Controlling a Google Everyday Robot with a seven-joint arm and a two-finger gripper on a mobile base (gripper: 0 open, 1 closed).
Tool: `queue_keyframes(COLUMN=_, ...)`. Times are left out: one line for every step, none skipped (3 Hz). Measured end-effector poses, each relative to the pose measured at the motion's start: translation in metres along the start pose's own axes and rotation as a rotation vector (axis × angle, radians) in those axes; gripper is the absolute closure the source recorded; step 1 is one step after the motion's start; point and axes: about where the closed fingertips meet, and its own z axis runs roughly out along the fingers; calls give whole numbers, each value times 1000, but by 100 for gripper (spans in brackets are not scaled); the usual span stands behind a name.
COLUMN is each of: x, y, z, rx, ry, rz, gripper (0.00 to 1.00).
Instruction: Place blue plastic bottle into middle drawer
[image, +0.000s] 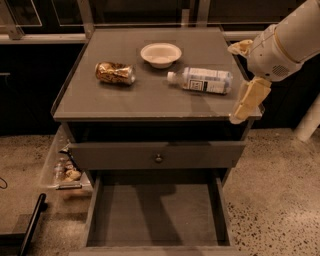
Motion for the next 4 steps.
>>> queue_keyframes(x=-2, y=-19, z=14, rx=32, ry=-53, rz=16, gripper=0)
queue_keyframes(x=-5, y=-45, z=32, rx=46, ry=-119, rz=40, gripper=0)
queue_keyframes(x=-3, y=-65, z=48, rx=41, ry=-174, rz=69, gripper=0)
queue_keyframes(x=6, y=-83, z=64, rx=18, ry=-215, rz=102, gripper=0)
